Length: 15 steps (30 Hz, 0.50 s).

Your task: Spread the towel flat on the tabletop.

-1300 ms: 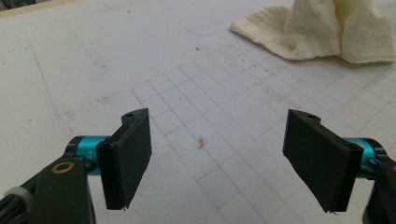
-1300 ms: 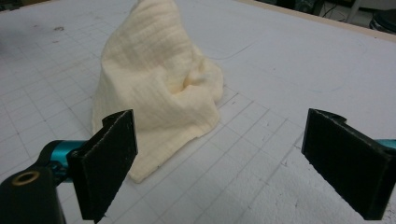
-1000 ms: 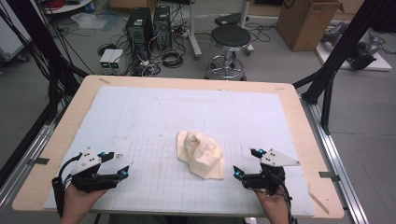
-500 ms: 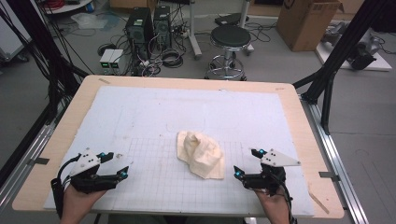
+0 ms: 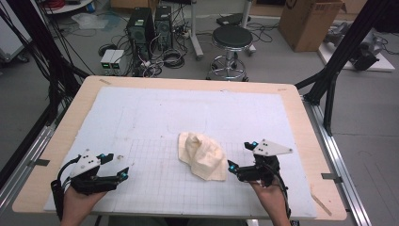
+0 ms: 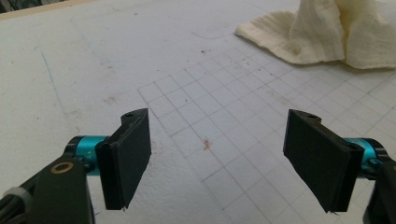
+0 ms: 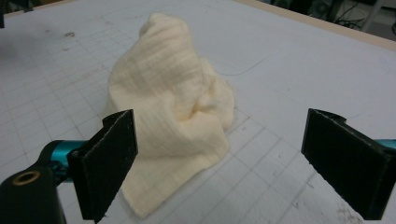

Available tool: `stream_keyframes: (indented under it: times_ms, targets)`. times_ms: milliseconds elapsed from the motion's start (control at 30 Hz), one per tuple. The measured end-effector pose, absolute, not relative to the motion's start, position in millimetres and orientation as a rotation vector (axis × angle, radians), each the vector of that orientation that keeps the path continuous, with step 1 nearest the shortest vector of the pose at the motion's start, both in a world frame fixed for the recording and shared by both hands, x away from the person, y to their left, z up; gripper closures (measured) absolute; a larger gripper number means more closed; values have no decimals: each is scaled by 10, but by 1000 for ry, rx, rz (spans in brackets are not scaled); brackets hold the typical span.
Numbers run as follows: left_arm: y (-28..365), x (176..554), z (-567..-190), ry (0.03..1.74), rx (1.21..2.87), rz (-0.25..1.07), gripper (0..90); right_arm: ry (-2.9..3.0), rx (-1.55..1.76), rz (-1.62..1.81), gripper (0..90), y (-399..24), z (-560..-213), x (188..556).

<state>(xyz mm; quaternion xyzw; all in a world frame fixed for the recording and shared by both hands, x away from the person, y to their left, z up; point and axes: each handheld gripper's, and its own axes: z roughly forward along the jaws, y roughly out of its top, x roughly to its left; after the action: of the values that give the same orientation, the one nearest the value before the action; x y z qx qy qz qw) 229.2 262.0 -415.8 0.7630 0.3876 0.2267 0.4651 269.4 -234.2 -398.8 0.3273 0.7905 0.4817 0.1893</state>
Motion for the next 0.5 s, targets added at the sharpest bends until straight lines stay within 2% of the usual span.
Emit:
stream_keyframes:
  times_ms: [67,500]
  targets:
    - [2627,2291,-4158,956,1870,557,238,2243,913,1364,145,-2295,-3946,2749]
    - [2641,2307,-4167,961,1869,555,238,2346,841,1387,176,-1869,-3711,2980]
